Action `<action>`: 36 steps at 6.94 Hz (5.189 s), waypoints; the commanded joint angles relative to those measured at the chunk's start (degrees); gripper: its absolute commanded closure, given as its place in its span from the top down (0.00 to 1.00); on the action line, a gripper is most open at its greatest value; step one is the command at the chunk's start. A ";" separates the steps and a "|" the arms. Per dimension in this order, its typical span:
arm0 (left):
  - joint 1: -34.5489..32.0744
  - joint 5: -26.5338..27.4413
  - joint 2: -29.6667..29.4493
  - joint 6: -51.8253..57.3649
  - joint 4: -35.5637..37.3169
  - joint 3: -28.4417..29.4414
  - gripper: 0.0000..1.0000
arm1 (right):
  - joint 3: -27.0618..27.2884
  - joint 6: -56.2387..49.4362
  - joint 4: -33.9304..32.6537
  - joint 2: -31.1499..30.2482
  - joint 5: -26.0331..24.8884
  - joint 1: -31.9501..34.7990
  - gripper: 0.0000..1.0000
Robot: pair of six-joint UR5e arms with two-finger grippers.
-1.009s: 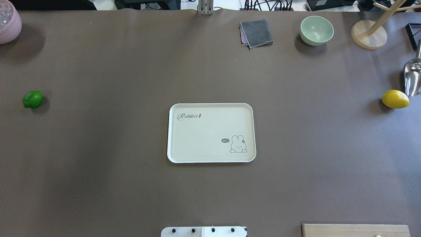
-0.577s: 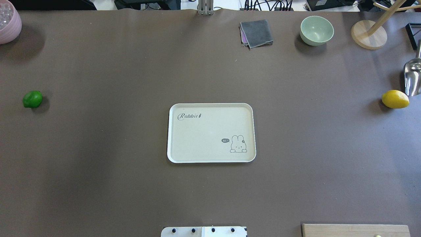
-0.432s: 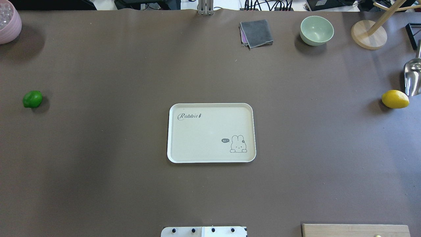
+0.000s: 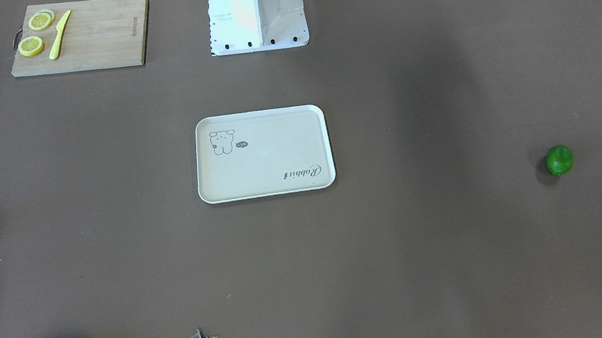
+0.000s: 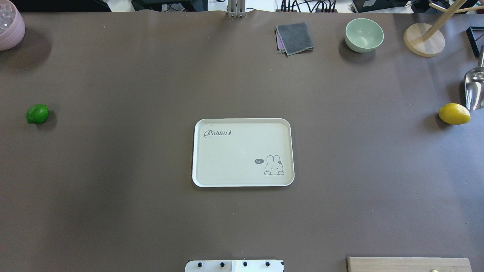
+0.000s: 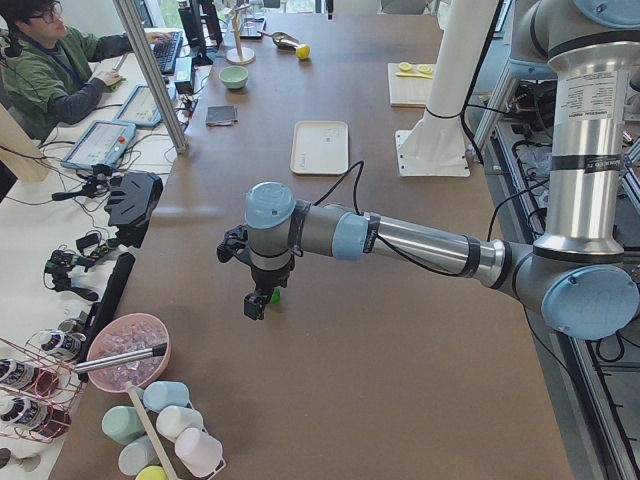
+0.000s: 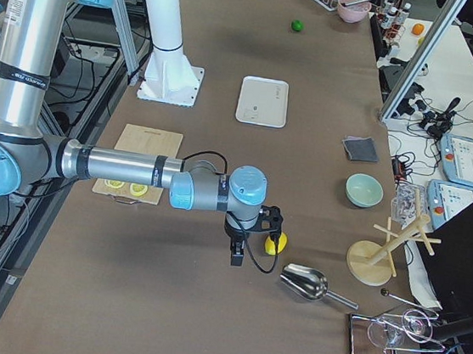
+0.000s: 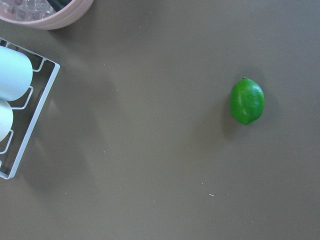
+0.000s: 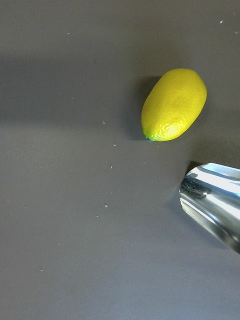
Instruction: Place all lemons on tray
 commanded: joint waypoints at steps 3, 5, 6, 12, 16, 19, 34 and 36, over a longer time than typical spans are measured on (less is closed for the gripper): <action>0.00 -0.16 -3.62 -2.99 -15.76 6.92 0.99 | -1.22 0.59 14.63 0.57 -0.36 0.01 1.00; 0.00 -0.34 -3.80 -3.45 -22.46 7.56 0.99 | -0.61 5.13 14.72 3.73 1.39 -0.08 1.00; 0.87 -0.43 -3.54 -5.62 -25.44 8.61 0.99 | -0.61 6.47 14.72 4.35 1.40 -1.38 1.00; 18.36 0.28 -9.95 -24.34 -42.70 27.60 0.99 | -0.87 18.17 14.72 7.88 1.04 -9.13 1.00; 23.28 0.28 -9.78 -30.25 -45.42 28.39 0.99 | -1.13 18.17 14.72 7.70 1.04 -9.13 1.00; 25.13 0.36 -9.69 -30.26 -45.95 30.50 0.99 | -1.22 18.17 14.72 7.70 1.04 -9.13 1.00; 56.04 26.68 -29.52 -91.84 -51.41 15.12 0.00 | -0.61 18.17 14.72 7.61 1.04 -9.13 1.00; 59.75 33.12 -31.30 -93.62 -51.14 16.26 0.18 | -0.70 18.17 14.72 7.79 1.04 -9.13 1.00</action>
